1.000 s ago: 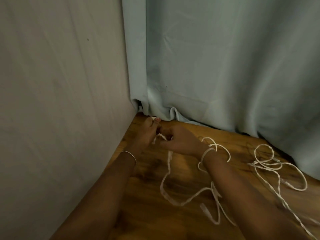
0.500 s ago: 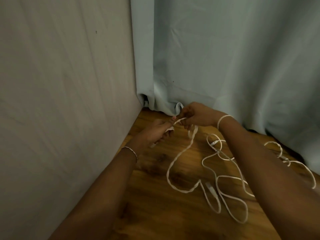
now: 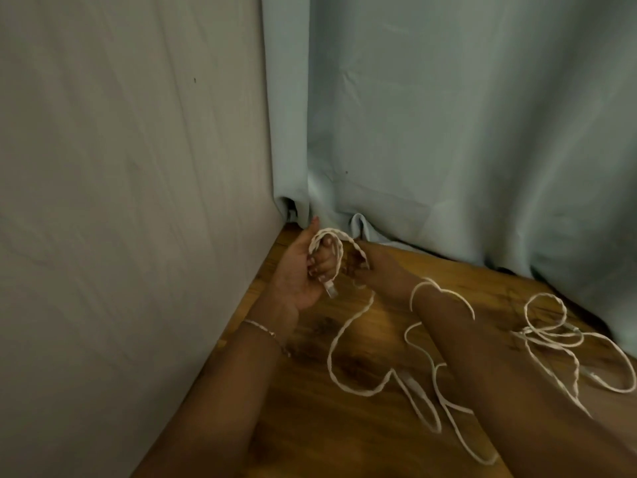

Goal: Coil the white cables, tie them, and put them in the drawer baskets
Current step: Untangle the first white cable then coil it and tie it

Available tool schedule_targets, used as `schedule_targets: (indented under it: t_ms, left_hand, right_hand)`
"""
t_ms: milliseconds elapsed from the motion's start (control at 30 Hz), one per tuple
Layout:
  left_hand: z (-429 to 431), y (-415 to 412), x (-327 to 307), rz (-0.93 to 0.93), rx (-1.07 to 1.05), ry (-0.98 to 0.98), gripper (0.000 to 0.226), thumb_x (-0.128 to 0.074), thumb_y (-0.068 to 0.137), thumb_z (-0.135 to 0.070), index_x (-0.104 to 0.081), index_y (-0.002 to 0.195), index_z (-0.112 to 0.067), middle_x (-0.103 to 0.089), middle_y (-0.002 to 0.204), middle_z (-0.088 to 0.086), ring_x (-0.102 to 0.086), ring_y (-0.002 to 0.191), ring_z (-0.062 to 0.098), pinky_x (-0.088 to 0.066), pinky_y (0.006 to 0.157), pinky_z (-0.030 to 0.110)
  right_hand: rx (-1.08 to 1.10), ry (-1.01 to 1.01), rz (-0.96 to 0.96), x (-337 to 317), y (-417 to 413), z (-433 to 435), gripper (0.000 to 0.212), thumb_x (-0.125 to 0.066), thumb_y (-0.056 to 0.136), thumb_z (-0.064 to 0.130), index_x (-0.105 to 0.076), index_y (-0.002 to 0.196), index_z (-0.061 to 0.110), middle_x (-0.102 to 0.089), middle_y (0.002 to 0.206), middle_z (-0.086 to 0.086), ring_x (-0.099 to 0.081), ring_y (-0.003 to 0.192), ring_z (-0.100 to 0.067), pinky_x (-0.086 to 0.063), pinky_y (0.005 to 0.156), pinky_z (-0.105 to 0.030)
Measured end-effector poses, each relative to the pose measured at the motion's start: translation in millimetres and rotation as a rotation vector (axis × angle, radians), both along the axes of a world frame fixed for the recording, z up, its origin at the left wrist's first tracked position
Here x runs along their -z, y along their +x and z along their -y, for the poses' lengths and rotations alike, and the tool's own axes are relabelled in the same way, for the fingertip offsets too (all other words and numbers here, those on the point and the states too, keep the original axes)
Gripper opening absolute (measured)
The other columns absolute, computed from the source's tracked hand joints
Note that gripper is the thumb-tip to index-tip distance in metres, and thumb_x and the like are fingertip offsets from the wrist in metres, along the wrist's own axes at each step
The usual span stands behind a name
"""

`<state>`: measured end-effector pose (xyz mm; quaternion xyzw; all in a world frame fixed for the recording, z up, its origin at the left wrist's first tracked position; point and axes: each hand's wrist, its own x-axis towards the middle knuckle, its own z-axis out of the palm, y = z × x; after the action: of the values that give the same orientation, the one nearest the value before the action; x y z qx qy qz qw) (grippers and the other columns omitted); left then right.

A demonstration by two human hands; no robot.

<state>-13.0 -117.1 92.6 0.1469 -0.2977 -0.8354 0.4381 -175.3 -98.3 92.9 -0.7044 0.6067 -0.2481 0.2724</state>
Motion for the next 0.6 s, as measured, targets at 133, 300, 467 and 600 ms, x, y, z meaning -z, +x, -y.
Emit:
schedule_targets:
  t_ms: [133, 300, 467, 600]
  left_hand:
    - [7.7, -4.0, -2.9, -0.067, -0.099, 0.068, 0.054, -0.032, 0.100, -0.043, -0.053, 0.066, -0.006, -0.029, 0.035, -0.006, -0.026, 0.027, 0.003, -0.018, 0.032, 0.017]
    - [11.9, -16.6, -9.1, -0.121, -0.162, 0.170, 0.052, -0.030, 0.103, -0.040, -0.058, 0.079, -0.004, -0.032, 0.040, -0.006, -0.029, 0.033, 0.004, -0.025, 0.038, 0.016]
    - [19.0, -28.9, -13.6, -0.103, -0.212, 0.214, 0.048, -0.028, 0.104, -0.037, -0.059, 0.094, -0.001, -0.039, 0.045, -0.005, -0.035, 0.038, 0.005, -0.033, 0.043, 0.016]
    - [27.7, -31.1, -6.3, 0.023, -0.268, 0.181, 0.044, -0.031, 0.105, -0.032, -0.058, 0.097, 0.001, -0.046, 0.048, -0.003, -0.041, 0.041, 0.006, -0.038, 0.045, 0.018]
  right_hand:
    - [0.139, 0.238, 0.369, 14.4, 5.9, -14.7, 0.030, -0.062, 0.092, 0.034, -0.069, 0.097, 0.005, -0.072, 0.088, -0.004, -0.065, 0.077, -0.010, -0.051, 0.070, -0.016]
    - [0.244, 0.249, 0.622, 33.8, 12.4, -25.1, 0.030, -0.056, 0.095, 0.031, -0.070, 0.088, 0.005, -0.073, 0.084, -0.009, -0.069, 0.078, -0.013, -0.053, 0.077, -0.022]
    - [0.123, 0.176, 0.463, 46.2, 26.7, -35.1, 0.012, -0.052, 0.093, -0.007, -0.053, 0.094, 0.005, -0.067, 0.064, 0.002, -0.065, 0.054, -0.003, -0.049, 0.056, -0.013]
    - [0.002, 0.182, 0.346, 41.9, 35.8, -38.6, 0.012, -0.056, 0.090, -0.007, -0.056, 0.089, 0.006, -0.061, 0.076, -0.003, -0.062, 0.061, -0.002, -0.049, 0.062, -0.013]
